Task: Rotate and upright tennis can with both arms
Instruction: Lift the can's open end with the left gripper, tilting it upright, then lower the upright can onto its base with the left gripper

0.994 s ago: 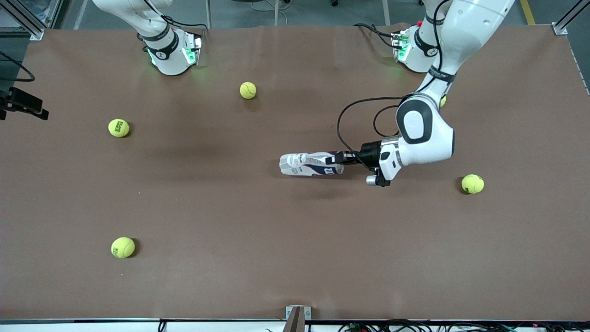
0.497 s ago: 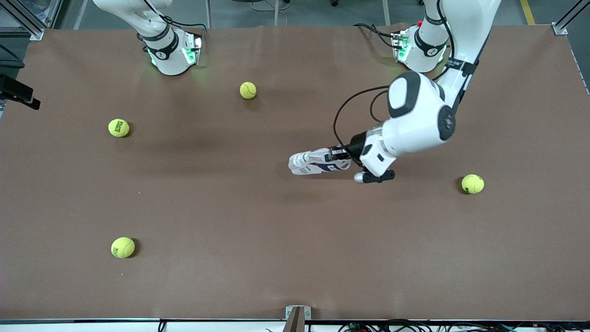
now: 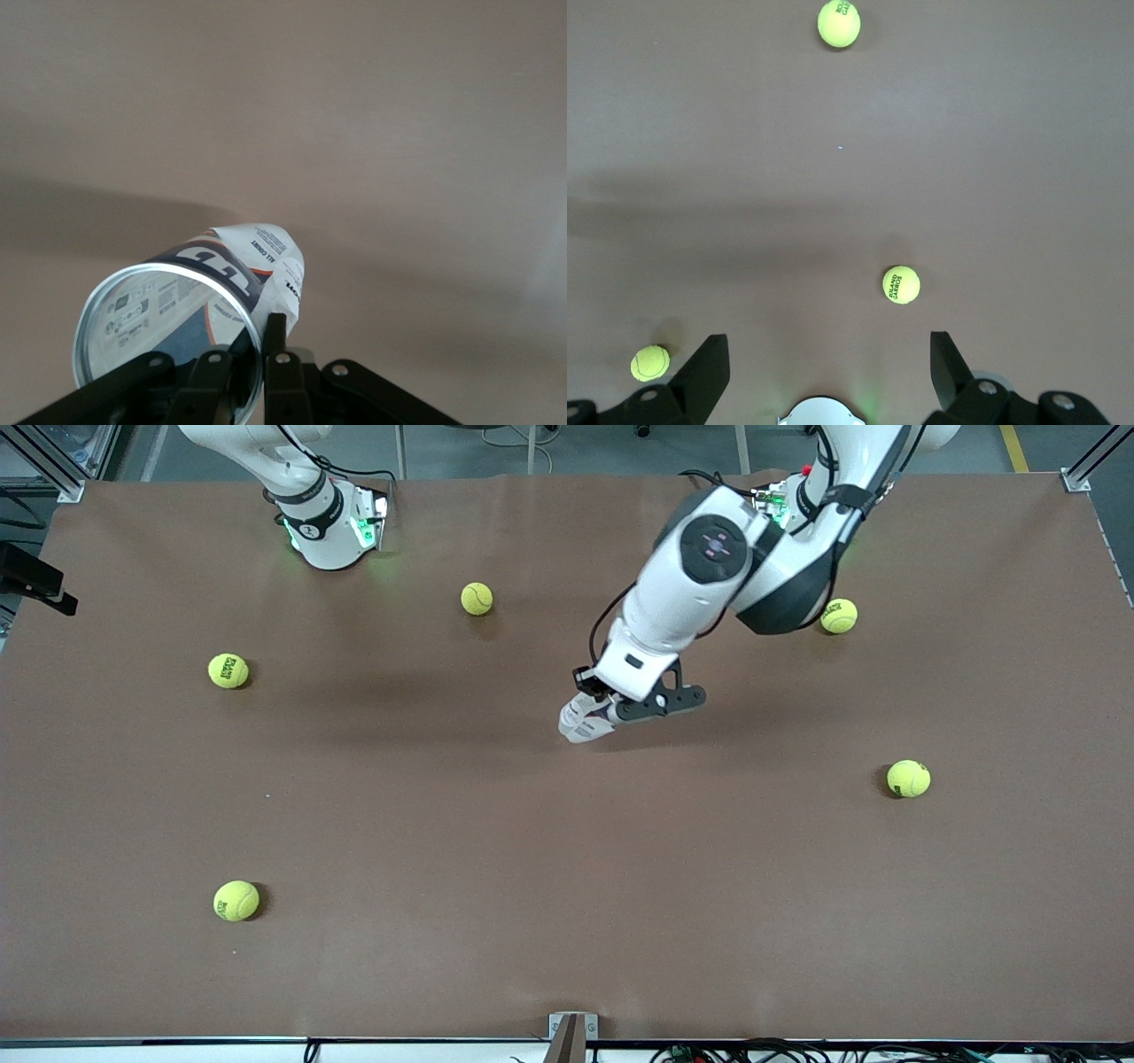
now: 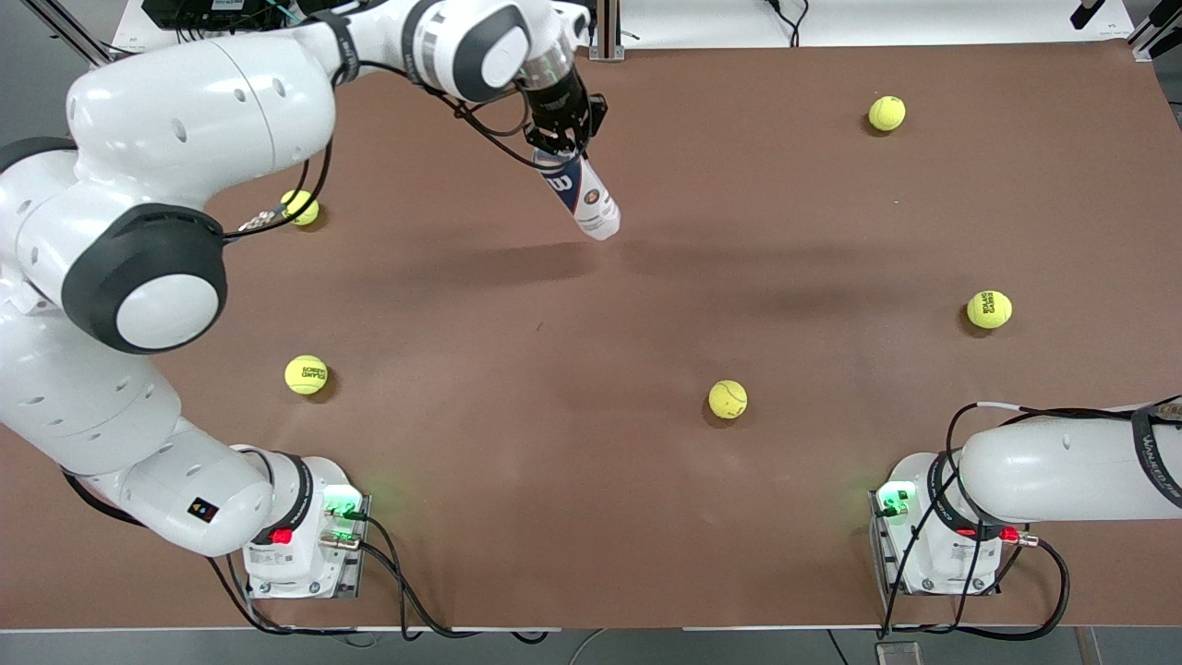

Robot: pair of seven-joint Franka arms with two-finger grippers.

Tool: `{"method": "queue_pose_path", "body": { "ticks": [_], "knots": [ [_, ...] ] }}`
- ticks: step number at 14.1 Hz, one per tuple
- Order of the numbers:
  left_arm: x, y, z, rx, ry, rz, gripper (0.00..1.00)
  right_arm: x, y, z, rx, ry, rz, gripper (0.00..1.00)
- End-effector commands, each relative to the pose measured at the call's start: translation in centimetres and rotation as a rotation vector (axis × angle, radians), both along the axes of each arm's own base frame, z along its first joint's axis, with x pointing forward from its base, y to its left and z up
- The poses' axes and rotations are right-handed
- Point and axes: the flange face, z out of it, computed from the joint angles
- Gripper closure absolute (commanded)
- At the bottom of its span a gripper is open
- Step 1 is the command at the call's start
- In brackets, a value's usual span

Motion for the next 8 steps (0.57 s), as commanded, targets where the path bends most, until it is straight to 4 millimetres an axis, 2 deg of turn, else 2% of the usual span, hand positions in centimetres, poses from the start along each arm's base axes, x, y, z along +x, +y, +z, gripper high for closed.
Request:
{"method": "queue_pose_path", "body": {
  "ticks": [1, 4, 8],
  "knots": [
    [-0.4, -3.0, -1.4, 0.118, 0.004, -0.022, 1.00, -1.4, 0.1, 0.1, 0.001, 0.001, 0.008, 0.00],
    [-1.1, -5.9, -3.9, 0.178, 0.019, -0.054, 1.00, -1.6, 0.3, 0.2, -0.001, 0.000, 0.010, 0.00],
    [0.3, -7.6, -5.5, 0.195, -0.017, -0.075, 1.00, -1.6, 1.2, 0.3, -0.007, -0.001, 0.028, 0.00]
  ]
}}
